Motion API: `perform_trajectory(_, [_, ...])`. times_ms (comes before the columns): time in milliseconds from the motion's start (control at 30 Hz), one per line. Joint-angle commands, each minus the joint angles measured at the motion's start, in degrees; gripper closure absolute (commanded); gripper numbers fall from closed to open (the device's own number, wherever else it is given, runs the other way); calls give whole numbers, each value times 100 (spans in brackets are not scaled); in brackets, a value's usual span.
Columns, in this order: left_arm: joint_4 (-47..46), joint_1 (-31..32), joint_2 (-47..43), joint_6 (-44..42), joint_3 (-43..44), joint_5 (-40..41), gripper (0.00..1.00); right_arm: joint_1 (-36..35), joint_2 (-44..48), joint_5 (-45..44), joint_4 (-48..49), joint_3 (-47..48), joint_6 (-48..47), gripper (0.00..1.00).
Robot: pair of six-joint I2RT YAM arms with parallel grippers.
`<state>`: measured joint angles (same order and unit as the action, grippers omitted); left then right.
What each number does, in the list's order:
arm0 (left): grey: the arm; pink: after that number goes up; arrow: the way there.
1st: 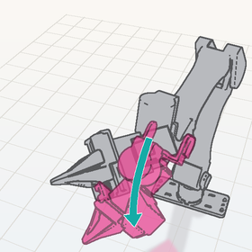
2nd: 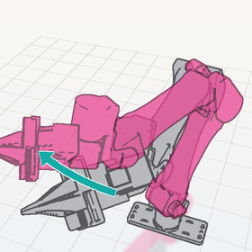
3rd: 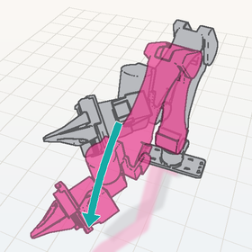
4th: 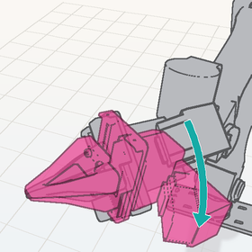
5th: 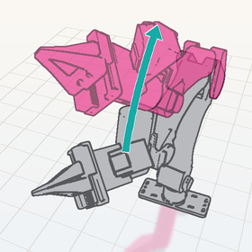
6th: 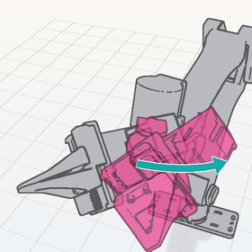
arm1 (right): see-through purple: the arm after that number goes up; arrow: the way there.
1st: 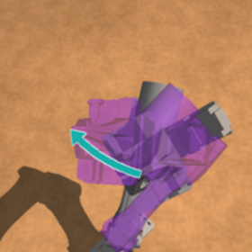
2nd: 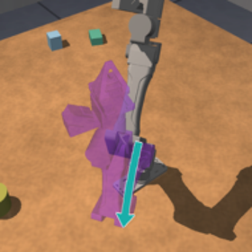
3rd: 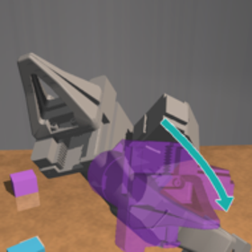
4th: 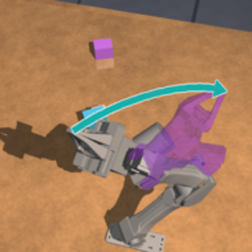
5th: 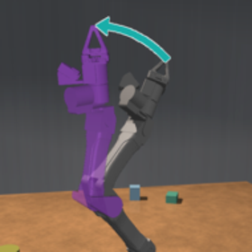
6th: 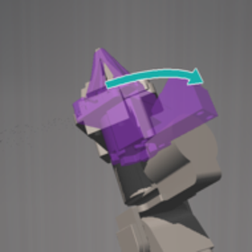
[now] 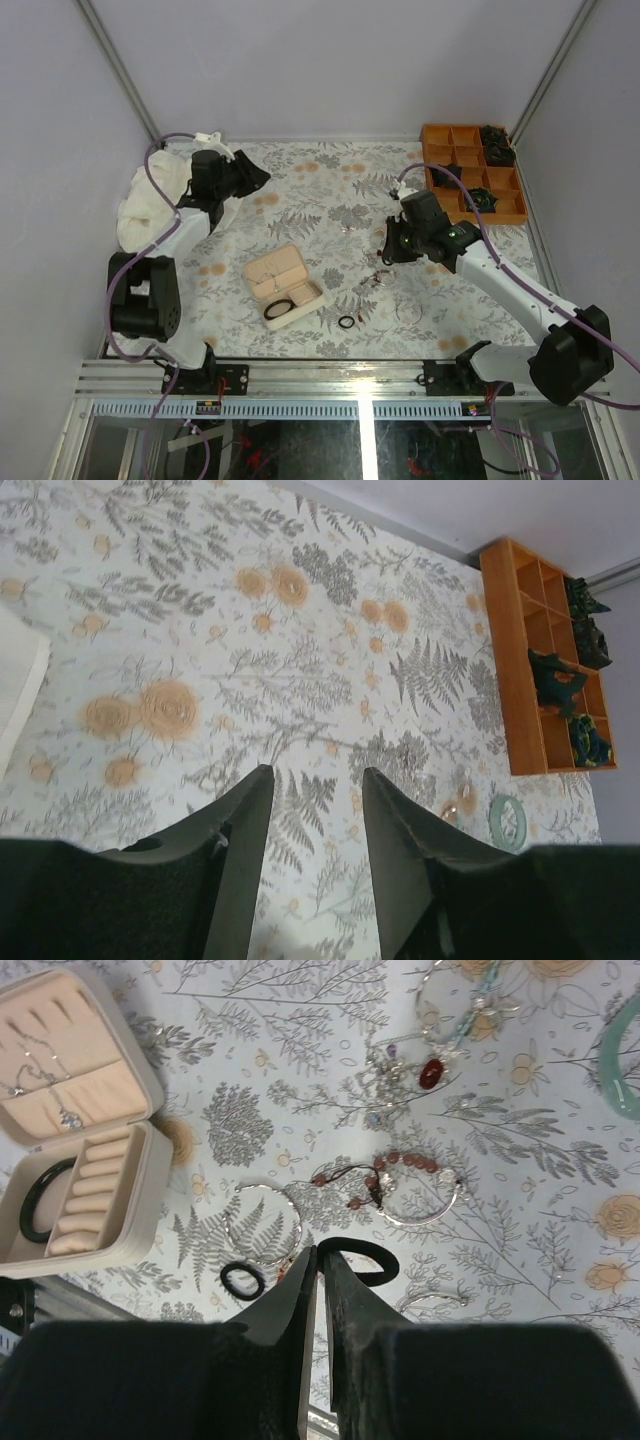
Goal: Organize the mixed jewelry
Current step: Pick up the jewelry from the center of the board, then place the jewelry in the jewelry box.
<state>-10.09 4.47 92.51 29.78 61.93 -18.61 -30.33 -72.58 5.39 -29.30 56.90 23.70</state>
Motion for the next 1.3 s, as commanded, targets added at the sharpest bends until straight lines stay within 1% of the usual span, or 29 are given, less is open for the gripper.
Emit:
perform_trajectory(0, [234, 3, -835, -25, -376, 156, 58, -267, 246, 109, 75, 6, 170, 88])
perform_trajectory(233, [807, 35, -1948, 59, -815, 292, 55, -569, 350, 28, 65, 22, 269, 88])
perform_trajectory(300, [895, 81, -2261, 221, -1026, 272, 56, -632, 365, 17, 71, 22, 291, 88])
perform_trajectory(367, [1032, 223, -2560, 405, -1279, 335, 61, -685, 368, 15, 73, 16, 301, 88])
perform_trajectory(500, [1370, 741, -3099, 564, -1782, 648, 65, -760, 367, 31, 113, 10, 319, 88])
perform_trajectory(600, [1584, 1180, -3469, 675, -2123, 876, 71, -810, 359, 50, 146, 16, 328, 88])
perform_trajectory(700, [1791, 1633, -3700, 804, -2350, 1130, 75, -836, 345, 58, 144, 26, 327, 88])
perform_trajectory(833, [2053, 2172, -4000, 964, -2626, 1445, 78, -873, 356, 59, 153, 1, 342, 88])
perform_trajectory(1033, [2262, 2743, -4438, 1336, -3015, 1707, 83, -952, 287, 83, 211, -40, 376, 88])
perform_trajectory(1267, [2292, 3257, -4609, 1769, -3432, 1916, 92, -1031, 157, 85, 258, -18, 362, 88])
